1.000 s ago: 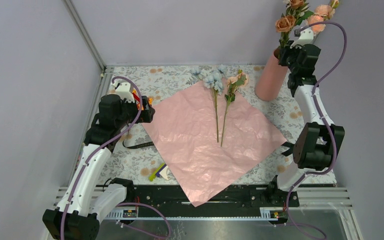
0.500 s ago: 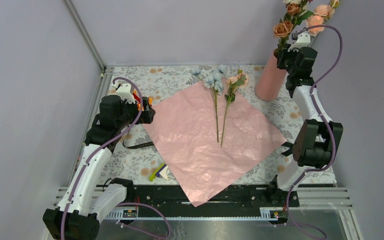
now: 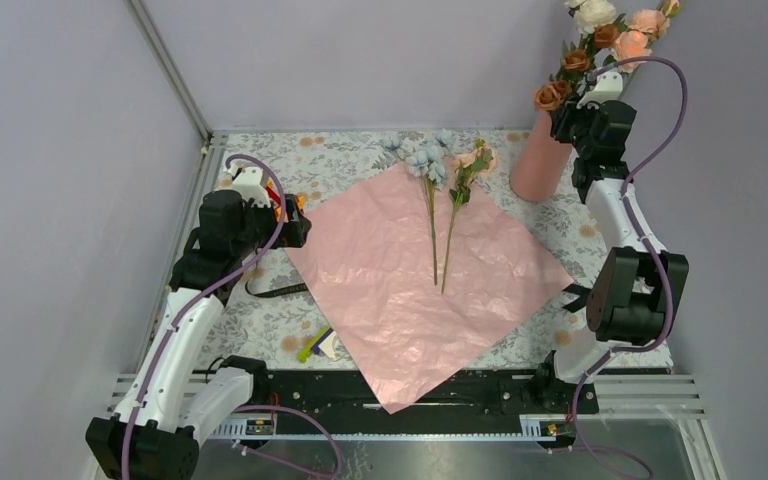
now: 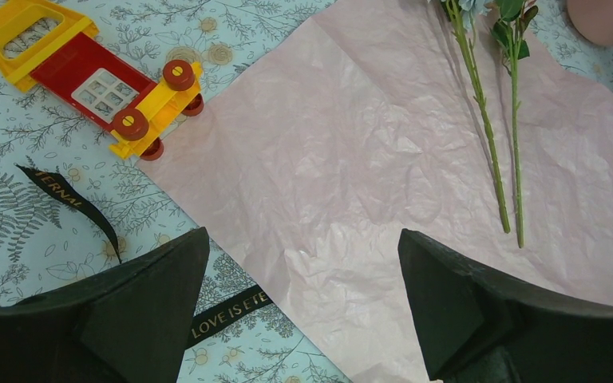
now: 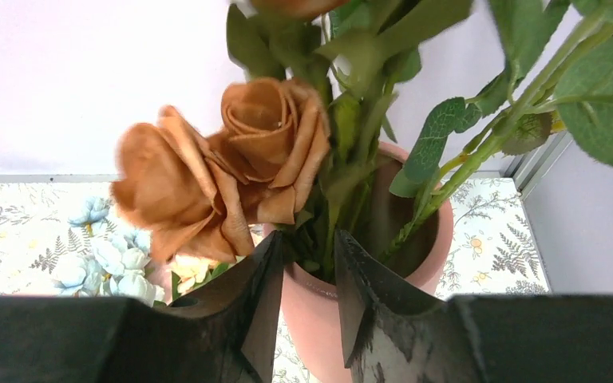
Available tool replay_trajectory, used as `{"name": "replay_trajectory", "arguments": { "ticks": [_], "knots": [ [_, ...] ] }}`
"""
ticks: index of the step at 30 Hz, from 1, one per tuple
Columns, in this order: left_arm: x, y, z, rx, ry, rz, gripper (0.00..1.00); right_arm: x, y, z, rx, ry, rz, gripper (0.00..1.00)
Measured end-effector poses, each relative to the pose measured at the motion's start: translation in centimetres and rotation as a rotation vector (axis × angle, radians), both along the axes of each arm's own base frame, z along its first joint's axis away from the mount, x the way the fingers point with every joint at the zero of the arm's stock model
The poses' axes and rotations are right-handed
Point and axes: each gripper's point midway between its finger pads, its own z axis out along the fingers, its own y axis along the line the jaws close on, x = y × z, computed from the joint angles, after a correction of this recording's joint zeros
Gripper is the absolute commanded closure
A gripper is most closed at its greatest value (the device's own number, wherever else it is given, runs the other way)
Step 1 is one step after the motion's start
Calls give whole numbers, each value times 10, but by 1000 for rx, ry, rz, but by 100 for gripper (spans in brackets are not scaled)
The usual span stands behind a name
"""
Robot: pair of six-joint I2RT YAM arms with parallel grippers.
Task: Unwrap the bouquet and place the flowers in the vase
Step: Insert the fake flower into the vase.
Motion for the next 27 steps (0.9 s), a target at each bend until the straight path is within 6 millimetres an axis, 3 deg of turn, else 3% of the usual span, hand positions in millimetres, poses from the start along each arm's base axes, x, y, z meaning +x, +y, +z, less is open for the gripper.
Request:
{"name": "replay_trajectory", "arguments": {
  "ticks": [16, 21, 27],
  "knots": [
    [-1, -1, 0, -4, 0, -7, 2, -19, 2, 3, 1, 8, -2, 43],
    [-2, -2, 3, -7, -9, -10, 2, -32, 3, 8, 0, 2, -4, 32],
    [-3, -3, 4, -13, -14, -18, 3, -54, 7, 17, 24, -19, -9, 26]
  ]
}}
